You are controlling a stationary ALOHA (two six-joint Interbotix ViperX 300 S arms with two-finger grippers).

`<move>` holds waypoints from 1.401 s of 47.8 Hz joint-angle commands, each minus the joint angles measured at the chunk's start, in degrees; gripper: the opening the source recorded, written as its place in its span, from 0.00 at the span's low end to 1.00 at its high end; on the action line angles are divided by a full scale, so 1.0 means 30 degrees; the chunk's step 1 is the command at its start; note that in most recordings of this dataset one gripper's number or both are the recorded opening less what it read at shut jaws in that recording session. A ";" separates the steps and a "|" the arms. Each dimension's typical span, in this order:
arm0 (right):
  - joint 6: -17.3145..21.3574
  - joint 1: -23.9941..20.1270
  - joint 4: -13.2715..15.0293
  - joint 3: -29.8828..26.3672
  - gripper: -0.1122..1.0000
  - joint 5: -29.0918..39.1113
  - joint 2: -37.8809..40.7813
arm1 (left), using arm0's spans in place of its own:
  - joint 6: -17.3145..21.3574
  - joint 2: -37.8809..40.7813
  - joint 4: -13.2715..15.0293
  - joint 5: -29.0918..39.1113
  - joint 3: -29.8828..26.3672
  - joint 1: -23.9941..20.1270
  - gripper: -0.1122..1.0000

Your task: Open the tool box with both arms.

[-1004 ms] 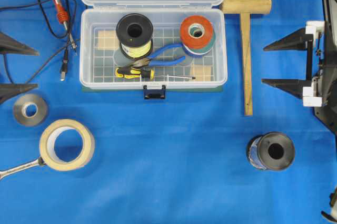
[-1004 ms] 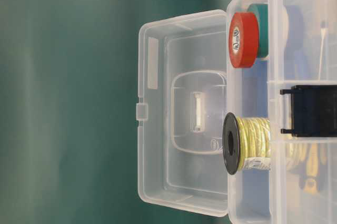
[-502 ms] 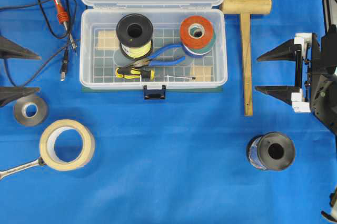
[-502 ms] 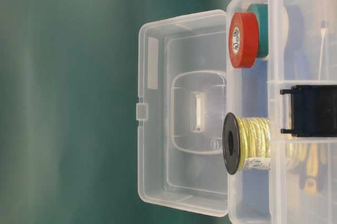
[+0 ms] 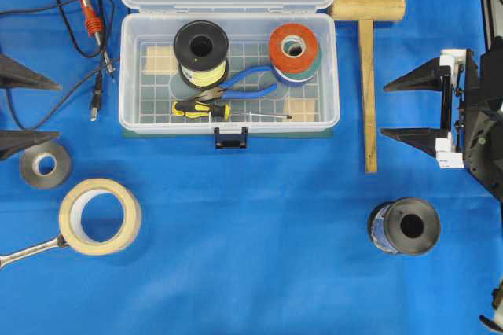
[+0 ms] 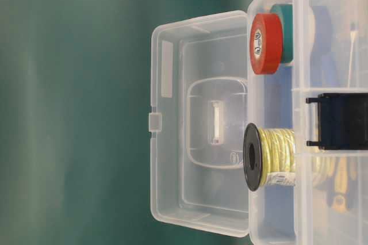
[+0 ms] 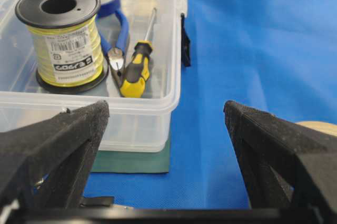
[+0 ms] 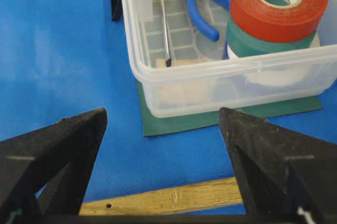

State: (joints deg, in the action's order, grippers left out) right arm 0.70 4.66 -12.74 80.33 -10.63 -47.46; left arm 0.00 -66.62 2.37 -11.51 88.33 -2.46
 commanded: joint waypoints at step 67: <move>-0.0176 -0.0029 0.0059 -0.0381 0.87 0.0381 -0.0293 | 0.0000 -0.0352 0.0029 0.0645 -0.0615 0.0029 0.89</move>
State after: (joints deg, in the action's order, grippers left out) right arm 0.26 4.75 -12.74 80.33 -9.32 -48.52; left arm 0.00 -67.85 2.46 -9.76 88.15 -2.46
